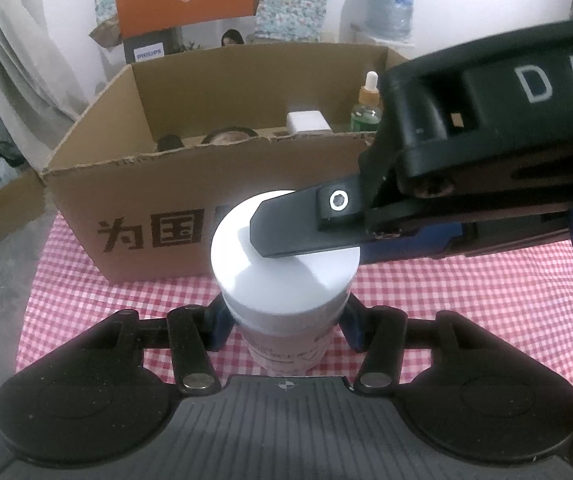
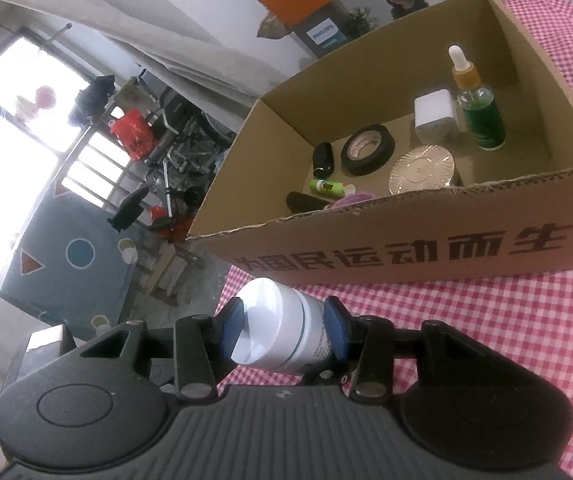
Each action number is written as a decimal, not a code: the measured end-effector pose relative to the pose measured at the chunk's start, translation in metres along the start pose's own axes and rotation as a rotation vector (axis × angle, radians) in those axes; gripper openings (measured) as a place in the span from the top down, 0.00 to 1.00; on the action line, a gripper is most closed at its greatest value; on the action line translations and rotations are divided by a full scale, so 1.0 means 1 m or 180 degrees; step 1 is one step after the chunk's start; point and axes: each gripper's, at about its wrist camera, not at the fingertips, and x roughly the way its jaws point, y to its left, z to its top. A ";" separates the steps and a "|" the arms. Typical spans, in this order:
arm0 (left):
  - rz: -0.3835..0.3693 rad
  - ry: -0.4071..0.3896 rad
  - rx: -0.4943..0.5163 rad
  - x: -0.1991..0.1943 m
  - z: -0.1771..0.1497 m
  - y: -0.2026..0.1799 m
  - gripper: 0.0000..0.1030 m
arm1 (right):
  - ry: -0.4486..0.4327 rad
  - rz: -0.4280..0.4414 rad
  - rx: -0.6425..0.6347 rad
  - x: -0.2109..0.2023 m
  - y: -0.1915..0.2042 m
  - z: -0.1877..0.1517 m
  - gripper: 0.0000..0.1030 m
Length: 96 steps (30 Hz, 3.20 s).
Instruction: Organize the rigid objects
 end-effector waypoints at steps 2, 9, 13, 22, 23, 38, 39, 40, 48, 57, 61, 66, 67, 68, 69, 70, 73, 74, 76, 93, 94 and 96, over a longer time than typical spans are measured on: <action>0.0033 -0.0058 0.0020 -0.010 0.003 -0.001 0.49 | -0.0009 0.0050 -0.0023 -0.004 0.004 0.000 0.54; 0.0148 -0.0617 0.0044 -0.066 0.036 0.007 0.49 | -0.0283 0.0296 -0.0491 -0.045 0.054 0.020 0.54; 0.0085 -0.0927 0.0036 -0.087 0.071 0.005 0.49 | -0.0535 0.0362 -0.0777 -0.074 0.082 0.045 0.54; -0.0473 -0.0744 0.0108 -0.044 0.136 -0.020 0.49 | -0.0716 0.0135 -0.0700 -0.101 0.055 0.098 0.54; -0.0511 -0.0668 0.0140 -0.033 0.139 -0.025 0.48 | -0.0702 0.0110 -0.0636 -0.101 0.045 0.101 0.54; -0.0614 0.0315 0.0413 0.079 0.132 -0.057 0.48 | -0.0332 -0.0133 0.0040 -0.056 -0.075 0.110 0.54; -0.0603 0.0349 0.0424 0.083 0.132 -0.057 0.48 | -0.0333 -0.0160 0.0026 -0.055 -0.076 0.109 0.53; -0.0594 0.0377 0.0432 0.085 0.132 -0.058 0.48 | -0.0341 -0.0196 0.0007 -0.054 -0.077 0.109 0.53; -0.0578 0.0420 0.0484 0.089 0.128 -0.067 0.38 | -0.0417 -0.0297 -0.0023 -0.057 -0.087 0.112 0.50; -0.0596 -0.0002 0.0488 0.066 0.128 -0.061 0.11 | -0.0561 -0.0349 -0.0161 -0.071 -0.076 0.102 0.39; -0.0579 -0.0193 0.0441 0.046 0.123 -0.054 0.07 | -0.0721 -0.0398 -0.0249 -0.085 -0.061 0.094 0.32; -0.0619 -0.0359 0.0206 0.010 0.114 -0.030 0.04 | -0.1002 -0.0496 -0.0408 -0.110 -0.038 0.078 0.21; -0.0667 -0.0399 0.0142 0.001 0.112 -0.024 0.03 | -0.1084 -0.0535 -0.0467 -0.116 -0.033 0.074 0.13; -0.0702 -0.0453 0.0069 -0.009 0.110 -0.016 0.00 | -0.1179 -0.0595 -0.0521 -0.122 -0.029 0.068 0.05; -0.0696 -0.0510 -0.0010 -0.018 0.107 -0.007 0.00 | -0.1268 -0.0658 -0.0565 -0.127 -0.025 0.062 0.02; -0.0663 -0.0557 -0.0077 -0.025 0.105 -0.001 0.00 | -0.1336 -0.0709 -0.0593 -0.131 -0.022 0.057 0.01; -0.0434 -0.0644 -0.0260 -0.042 0.098 0.017 0.00 | -0.1464 -0.0886 -0.0611 -0.138 -0.014 0.044 0.00; -0.0337 -0.0641 -0.0325 -0.046 0.096 0.023 0.00 | -0.1492 -0.0962 -0.0623 -0.139 -0.011 0.040 0.00; -0.0105 -0.0589 -0.0465 -0.048 0.093 0.031 0.00 | -0.1508 -0.1097 -0.0694 -0.136 -0.001 0.032 0.00; 0.0595 -0.0356 -0.0142 -0.032 0.075 0.041 0.00 | -0.1258 -0.2143 -0.1313 -0.060 0.060 -0.009 0.00; 0.0593 -0.0360 -0.0167 -0.031 0.075 0.042 0.00 | -0.1228 -0.2106 -0.1317 -0.056 0.060 -0.008 0.00; 0.0511 -0.0339 -0.0215 -0.030 0.075 0.045 0.00 | -0.1176 -0.2038 -0.1282 -0.048 0.059 -0.004 0.00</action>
